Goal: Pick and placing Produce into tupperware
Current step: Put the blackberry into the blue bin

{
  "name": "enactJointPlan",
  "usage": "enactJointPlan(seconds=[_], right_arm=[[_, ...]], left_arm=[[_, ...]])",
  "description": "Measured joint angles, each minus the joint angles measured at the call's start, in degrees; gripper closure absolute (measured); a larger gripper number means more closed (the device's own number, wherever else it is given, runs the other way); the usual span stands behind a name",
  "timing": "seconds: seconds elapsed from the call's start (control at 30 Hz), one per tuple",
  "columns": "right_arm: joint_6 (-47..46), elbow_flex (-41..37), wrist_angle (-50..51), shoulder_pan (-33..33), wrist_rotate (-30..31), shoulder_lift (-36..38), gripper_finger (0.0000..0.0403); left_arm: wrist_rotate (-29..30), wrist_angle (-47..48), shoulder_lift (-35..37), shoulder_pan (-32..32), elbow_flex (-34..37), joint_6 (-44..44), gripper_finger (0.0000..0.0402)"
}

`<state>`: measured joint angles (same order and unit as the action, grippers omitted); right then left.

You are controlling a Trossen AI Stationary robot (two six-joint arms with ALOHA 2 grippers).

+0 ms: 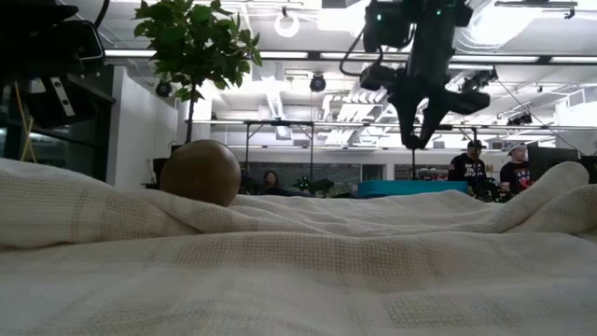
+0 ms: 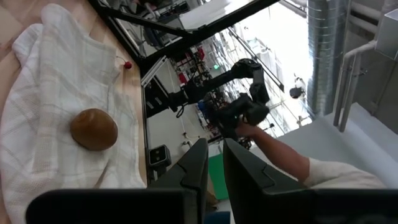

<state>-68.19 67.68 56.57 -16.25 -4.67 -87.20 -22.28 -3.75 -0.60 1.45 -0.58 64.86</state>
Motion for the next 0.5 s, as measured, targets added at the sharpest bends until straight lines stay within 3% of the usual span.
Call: enactJointPlan(seconds=[0.5], right_arm=[[25.8,0.0,1.2,-19.7,-2.3,0.0,0.0315]], left_arm=[[9.4,0.9,0.0,0.0,0.0,3.1,0.0362]])
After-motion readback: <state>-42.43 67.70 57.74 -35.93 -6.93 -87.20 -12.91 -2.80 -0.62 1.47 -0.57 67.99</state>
